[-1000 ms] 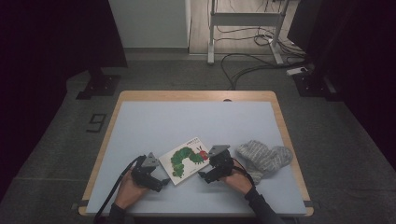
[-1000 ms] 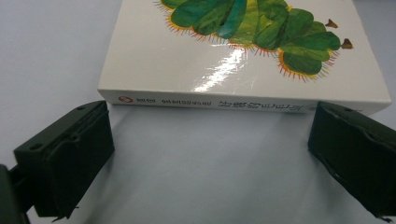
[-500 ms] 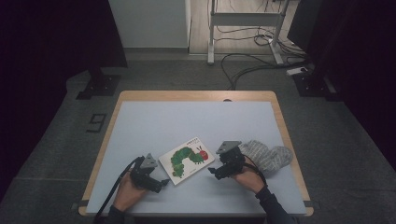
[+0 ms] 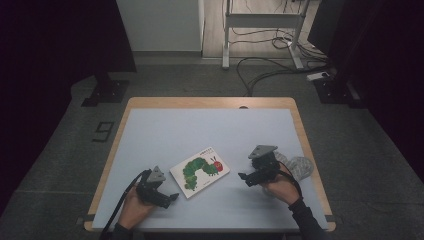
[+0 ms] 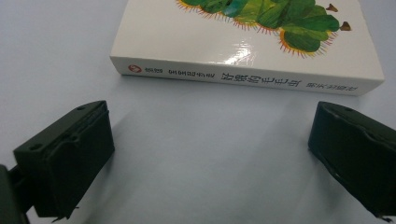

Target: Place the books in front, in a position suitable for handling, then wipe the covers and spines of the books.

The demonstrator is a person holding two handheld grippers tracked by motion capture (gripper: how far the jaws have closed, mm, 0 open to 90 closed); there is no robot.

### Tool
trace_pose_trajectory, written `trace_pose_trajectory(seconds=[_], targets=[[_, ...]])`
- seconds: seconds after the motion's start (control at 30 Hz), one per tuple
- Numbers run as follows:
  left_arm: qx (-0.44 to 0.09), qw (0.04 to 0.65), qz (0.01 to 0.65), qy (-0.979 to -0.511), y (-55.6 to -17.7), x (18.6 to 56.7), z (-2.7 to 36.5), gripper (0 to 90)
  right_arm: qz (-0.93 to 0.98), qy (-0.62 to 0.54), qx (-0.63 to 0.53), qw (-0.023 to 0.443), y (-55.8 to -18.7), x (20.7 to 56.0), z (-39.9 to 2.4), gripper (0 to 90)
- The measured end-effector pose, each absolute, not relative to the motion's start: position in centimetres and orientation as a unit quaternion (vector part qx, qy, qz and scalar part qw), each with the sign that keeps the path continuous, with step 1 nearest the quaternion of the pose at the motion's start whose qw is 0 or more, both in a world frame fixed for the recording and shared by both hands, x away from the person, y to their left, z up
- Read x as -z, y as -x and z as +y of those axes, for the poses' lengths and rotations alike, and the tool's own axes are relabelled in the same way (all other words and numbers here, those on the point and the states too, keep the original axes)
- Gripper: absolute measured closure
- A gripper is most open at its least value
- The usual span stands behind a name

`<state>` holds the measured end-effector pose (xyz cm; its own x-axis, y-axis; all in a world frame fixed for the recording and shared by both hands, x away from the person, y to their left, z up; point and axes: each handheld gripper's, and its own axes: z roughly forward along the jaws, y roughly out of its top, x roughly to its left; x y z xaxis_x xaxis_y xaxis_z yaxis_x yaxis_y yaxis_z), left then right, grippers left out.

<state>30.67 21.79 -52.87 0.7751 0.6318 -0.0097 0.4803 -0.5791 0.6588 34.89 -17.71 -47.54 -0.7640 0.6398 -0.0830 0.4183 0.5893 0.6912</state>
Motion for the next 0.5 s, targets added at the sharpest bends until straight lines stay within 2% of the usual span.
trace_pose_trajectory(seconds=[0.5], targets=[[-0.114,0.334,0.316,-0.881,-30.7,52.9,21.8,0.0,0.854,-0.370,-0.310,0.193,-35.4,47.1,-23.2,3.2]])
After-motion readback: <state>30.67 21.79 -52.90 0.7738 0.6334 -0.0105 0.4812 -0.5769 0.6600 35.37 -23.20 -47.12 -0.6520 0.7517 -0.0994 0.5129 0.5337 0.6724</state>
